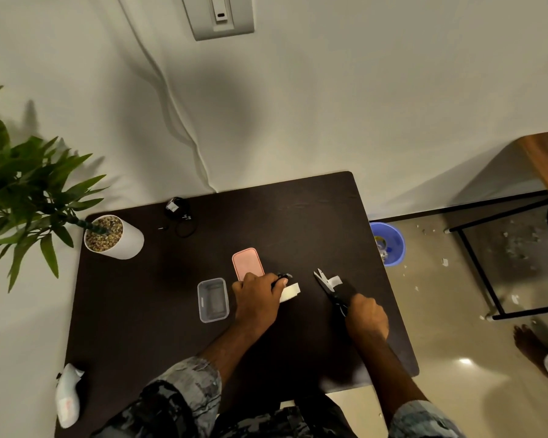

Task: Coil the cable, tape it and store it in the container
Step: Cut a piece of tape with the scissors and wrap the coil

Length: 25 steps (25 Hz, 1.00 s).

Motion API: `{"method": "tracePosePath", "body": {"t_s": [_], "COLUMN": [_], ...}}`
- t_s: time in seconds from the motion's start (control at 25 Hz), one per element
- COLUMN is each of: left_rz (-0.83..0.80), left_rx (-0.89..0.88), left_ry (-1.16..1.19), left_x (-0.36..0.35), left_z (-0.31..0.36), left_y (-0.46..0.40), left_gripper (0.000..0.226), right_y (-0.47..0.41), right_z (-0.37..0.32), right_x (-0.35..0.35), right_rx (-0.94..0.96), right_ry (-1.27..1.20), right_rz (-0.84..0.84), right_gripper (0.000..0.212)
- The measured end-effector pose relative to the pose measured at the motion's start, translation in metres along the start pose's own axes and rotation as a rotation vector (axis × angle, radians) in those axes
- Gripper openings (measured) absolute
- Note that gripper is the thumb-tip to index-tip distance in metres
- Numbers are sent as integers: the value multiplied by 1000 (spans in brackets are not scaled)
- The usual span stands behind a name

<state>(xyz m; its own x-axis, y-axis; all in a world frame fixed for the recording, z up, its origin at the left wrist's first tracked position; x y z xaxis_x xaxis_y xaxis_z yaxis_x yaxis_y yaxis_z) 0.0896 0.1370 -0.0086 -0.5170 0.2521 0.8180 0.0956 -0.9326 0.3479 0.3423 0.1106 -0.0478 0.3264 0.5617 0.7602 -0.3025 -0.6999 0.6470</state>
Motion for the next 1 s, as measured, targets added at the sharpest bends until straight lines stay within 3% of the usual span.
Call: {"method": "tracePosePath", "body": {"t_s": [0.2,0.28,0.56,0.88,1.0], "left_rz": [-24,-38,-37,-65,-79], "left_rx": [-18,-13,-15,-54,-89], "left_ry": [-28,-19,-9,38,47], "left_x": [-1,-3,-4,-18,-17], "left_z": [5,4,6,21,22], "left_y": [-9,-11,-23,-58,-57], "left_gripper": [39,39,37,35,32], "right_y": [-37,-46,-60,-31,-27], "right_z": [-13,-18,-15,-12,-9], "right_x": [-3,-6,-29,-26,-22], "right_rx": [-165,-173,-219,-153,-128], "right_ry": [-622,-642,-699,-930,-970], "right_rz": [28,-9,27,67,46], "right_gripper": [38,39,11,5,13]}}
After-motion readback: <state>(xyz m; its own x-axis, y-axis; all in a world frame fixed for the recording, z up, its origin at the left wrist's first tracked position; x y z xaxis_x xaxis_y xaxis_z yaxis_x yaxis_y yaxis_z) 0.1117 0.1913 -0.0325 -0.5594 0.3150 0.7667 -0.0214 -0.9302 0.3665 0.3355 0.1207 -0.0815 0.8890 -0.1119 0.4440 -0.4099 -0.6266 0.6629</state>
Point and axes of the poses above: each hand's wrist, its own y-axis away from the middle knuckle, its own x-axis out of the back of the hand, z = x × y, the point moved 4 cm from there along -y, towards the middle knuckle, and after that the axes turned 3 degrees about y, right-handed, at the moved point
